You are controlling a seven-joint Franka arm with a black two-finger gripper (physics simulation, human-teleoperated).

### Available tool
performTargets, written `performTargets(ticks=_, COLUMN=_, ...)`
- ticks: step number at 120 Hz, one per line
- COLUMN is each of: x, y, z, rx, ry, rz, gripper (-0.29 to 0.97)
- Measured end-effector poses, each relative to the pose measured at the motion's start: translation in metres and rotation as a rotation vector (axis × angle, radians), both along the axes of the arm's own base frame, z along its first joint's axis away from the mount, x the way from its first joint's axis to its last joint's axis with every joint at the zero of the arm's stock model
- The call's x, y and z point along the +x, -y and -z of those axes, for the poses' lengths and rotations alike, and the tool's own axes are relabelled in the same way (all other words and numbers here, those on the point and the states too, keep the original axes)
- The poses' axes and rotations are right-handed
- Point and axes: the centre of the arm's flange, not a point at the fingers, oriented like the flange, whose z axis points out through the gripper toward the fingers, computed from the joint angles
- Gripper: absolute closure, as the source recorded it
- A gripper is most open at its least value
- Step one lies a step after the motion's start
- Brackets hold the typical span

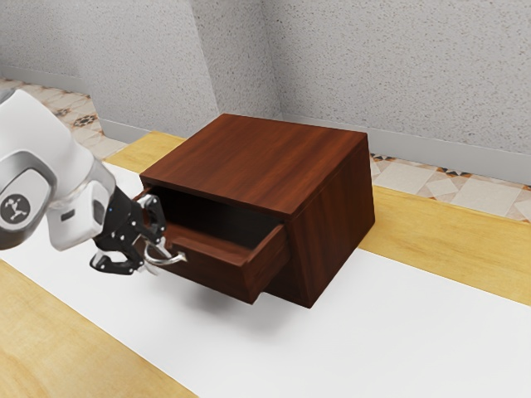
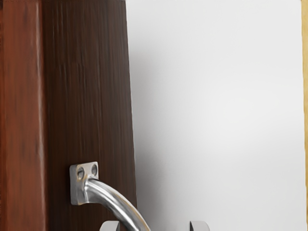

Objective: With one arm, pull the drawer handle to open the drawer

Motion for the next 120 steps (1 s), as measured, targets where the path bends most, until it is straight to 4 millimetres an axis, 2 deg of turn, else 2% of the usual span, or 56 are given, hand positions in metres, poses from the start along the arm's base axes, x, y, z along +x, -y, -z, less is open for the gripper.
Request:
performTargets(ticks=35, x=-0.011, y=0.006, z=0.000, rx=0.000, ry=0.007, rz=0.000, gripper=0.58)
performTargets(ticks=56, x=-0.017, y=0.008, z=0.004, rx=-0.001, ry=0.002, rz=-0.007, gripper=0.49)
performTargets(ticks=65, x=-0.021, y=0.010, z=0.002, rx=-0.003, ry=0.005, rz=-0.008, gripper=0.51)
performTargets(ticks=71, x=-0.023, y=0.013, z=-0.001, rx=-0.004, ry=0.010, rz=-0.003, gripper=0.50)
performTargets(ticks=81, x=-0.027, y=0.023, z=-0.004, rx=-0.002, ry=0.014, rz=0.014, gripper=0.58)
performTargets(ticks=96, x=-0.036, y=0.045, z=-0.007, rx=-0.001, ry=0.007, rz=0.049, gripper=0.59)
performTargets(ticks=100, x=-0.044, y=0.051, z=-0.020, rx=0.007, ry=0.026, rz=0.057, gripper=0.59)
performTargets(ticks=104, x=-0.053, y=0.061, z=-0.042, rx=0.030, ry=0.060, rz=0.072, gripper=0.59)
performTargets(ticks=112, x=-0.069, y=0.087, z=-0.106, rx=0.090, ry=0.154, rz=0.101, gripper=0.55)
performTargets(ticks=120, x=-0.085, y=0.102, z=-0.163, rx=0.123, ry=0.228, rz=0.105, gripper=0.41)
